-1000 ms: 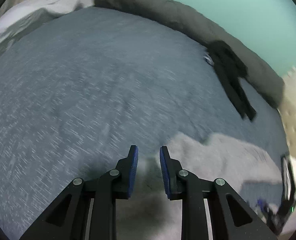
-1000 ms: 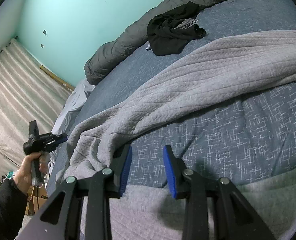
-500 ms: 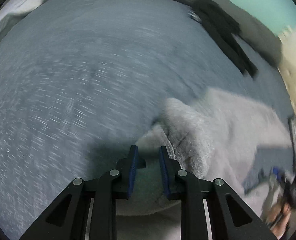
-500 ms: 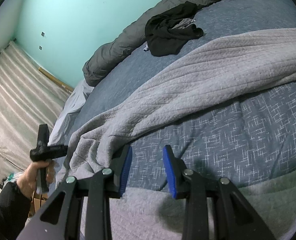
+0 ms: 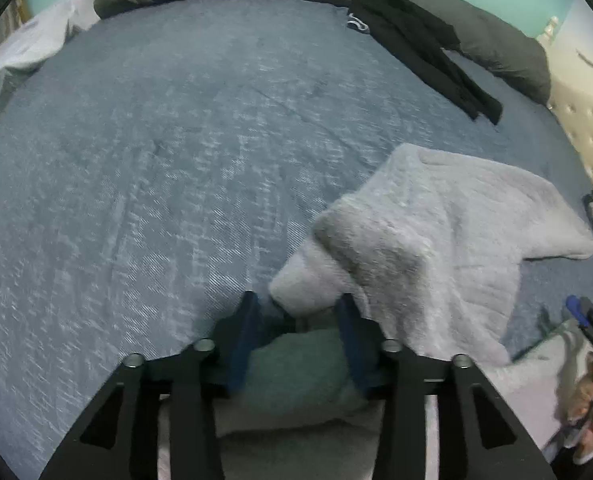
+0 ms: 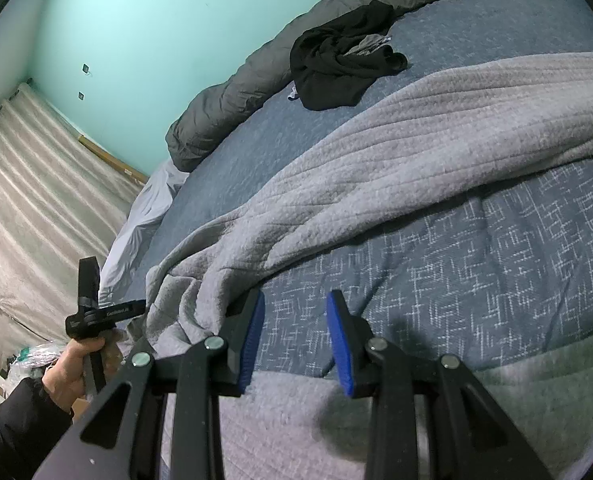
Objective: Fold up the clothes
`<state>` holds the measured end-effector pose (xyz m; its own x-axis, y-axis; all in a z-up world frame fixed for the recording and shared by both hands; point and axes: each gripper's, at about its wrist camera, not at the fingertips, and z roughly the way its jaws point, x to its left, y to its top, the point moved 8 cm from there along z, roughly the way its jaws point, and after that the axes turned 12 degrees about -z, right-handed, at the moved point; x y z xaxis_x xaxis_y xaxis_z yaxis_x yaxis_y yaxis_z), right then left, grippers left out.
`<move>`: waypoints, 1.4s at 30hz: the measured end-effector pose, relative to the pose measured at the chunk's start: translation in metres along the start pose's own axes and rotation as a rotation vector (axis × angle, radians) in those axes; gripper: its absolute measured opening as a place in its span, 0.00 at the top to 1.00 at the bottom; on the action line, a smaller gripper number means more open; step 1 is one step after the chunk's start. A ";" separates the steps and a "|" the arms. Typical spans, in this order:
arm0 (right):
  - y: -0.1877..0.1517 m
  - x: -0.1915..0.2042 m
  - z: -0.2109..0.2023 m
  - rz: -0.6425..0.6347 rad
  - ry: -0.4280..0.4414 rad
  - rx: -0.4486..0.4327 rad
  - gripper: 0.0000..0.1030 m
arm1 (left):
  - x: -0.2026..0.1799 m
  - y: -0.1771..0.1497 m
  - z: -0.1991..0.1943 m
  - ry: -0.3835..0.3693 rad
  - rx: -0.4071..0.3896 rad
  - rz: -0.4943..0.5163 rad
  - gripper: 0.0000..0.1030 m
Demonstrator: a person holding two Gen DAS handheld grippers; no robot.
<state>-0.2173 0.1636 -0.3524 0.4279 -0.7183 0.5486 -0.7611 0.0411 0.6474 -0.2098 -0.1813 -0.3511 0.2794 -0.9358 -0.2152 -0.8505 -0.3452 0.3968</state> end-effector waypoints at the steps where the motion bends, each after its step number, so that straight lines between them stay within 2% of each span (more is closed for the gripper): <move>1: 0.000 0.000 0.000 0.001 0.000 0.001 0.69 | 0.000 0.001 0.002 0.000 0.005 0.004 0.52; 4: 0.000 -0.002 0.001 0.004 -0.001 0.003 0.69 | -0.001 0.003 0.009 0.003 0.039 -0.010 0.46; 11: -0.002 0.000 0.003 0.002 0.001 0.011 0.69 | 0.002 0.004 0.020 -0.033 0.073 -0.046 0.47; 13: -0.002 0.001 0.004 0.000 0.002 0.014 0.69 | -0.003 0.003 0.023 -0.035 0.077 -0.022 0.54; 14: -0.002 0.001 0.004 0.000 0.002 0.014 0.69 | -0.007 0.003 0.024 -0.044 0.079 -0.008 0.64; 18: -0.002 -0.001 0.004 0.004 0.002 0.013 0.69 | -0.012 0.003 0.022 -0.014 0.062 0.037 0.85; 21: -0.002 -0.001 0.004 0.007 0.003 0.013 0.69 | -0.010 0.005 0.017 0.000 0.036 0.045 0.91; 25: -0.001 -0.001 0.003 0.009 0.005 0.009 0.69 | -0.006 0.014 -0.001 0.028 -0.048 0.055 0.93; 32: 0.000 -0.003 0.001 0.010 0.006 0.005 0.69 | 0.017 0.060 -0.050 0.074 -0.192 0.005 0.95; 37: -0.001 -0.001 0.002 0.002 0.005 0.012 0.69 | 0.032 0.103 -0.055 0.113 -0.227 -0.062 0.96; 42: -0.001 -0.004 0.003 0.005 0.002 0.015 0.69 | 0.048 0.134 -0.029 0.184 -0.237 -0.137 0.97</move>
<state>-0.2200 0.1643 -0.3571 0.4252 -0.7165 0.5530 -0.7703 0.0343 0.6367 -0.2971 -0.2748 -0.2822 0.4783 -0.8692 -0.1250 -0.6777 -0.4559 0.5769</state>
